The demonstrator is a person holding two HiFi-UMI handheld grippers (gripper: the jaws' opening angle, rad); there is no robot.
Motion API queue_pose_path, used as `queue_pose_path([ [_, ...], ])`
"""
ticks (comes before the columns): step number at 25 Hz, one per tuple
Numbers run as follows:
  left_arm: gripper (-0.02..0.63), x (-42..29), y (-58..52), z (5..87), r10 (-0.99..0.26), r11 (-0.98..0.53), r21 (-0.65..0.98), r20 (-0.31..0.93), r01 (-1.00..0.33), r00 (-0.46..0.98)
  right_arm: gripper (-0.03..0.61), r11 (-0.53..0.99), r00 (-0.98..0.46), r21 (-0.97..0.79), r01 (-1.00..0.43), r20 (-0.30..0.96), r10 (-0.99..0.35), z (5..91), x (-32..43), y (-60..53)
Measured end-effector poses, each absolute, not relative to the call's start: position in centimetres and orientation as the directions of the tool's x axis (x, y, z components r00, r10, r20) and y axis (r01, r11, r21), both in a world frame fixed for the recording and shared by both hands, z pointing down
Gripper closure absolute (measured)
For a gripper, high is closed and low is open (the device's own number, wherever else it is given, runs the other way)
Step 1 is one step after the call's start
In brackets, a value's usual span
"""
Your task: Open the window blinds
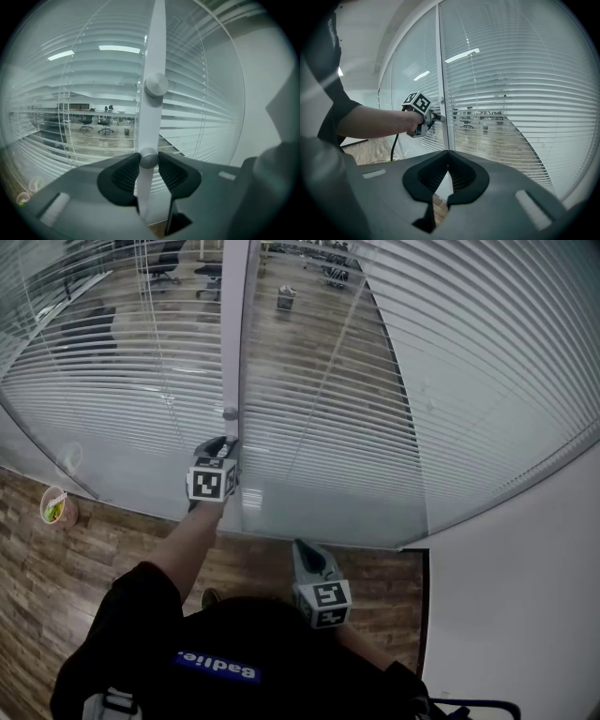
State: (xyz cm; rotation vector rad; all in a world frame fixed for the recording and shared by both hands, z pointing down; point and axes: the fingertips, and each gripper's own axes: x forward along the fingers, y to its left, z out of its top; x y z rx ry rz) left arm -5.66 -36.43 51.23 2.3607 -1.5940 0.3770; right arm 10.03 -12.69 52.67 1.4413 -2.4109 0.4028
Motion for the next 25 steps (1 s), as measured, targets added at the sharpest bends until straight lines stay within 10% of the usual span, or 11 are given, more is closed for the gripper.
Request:
queue_pose_path([
  [8, 0.479, -5.67, -36.25, 51.08, -0.878, -0.346, 0.034, 0.341, -0.938, 0.336, 0.565, 0.451, -0.434, -0.057, -0.891, 0.400, -0.807, 52.94, 10.61, -12.78],
  [19, 0.448, -6.04, -35.97, 51.21, -0.868, -0.295, 0.506, 0.213, -0.810, 0.449, 0.561, 0.457, -0.442, -0.069, -0.887, 0.418, -0.794, 52.93, 10.49, -12.49],
  [25, 0.488, -6.14, -36.07, 51.07, -0.872, -0.314, 0.382, 0.246, -0.869, 0.423, 0.567, 0.445, -0.430, -0.067, -0.893, 0.417, -0.801, 52.97, 10.87, -12.62],
])
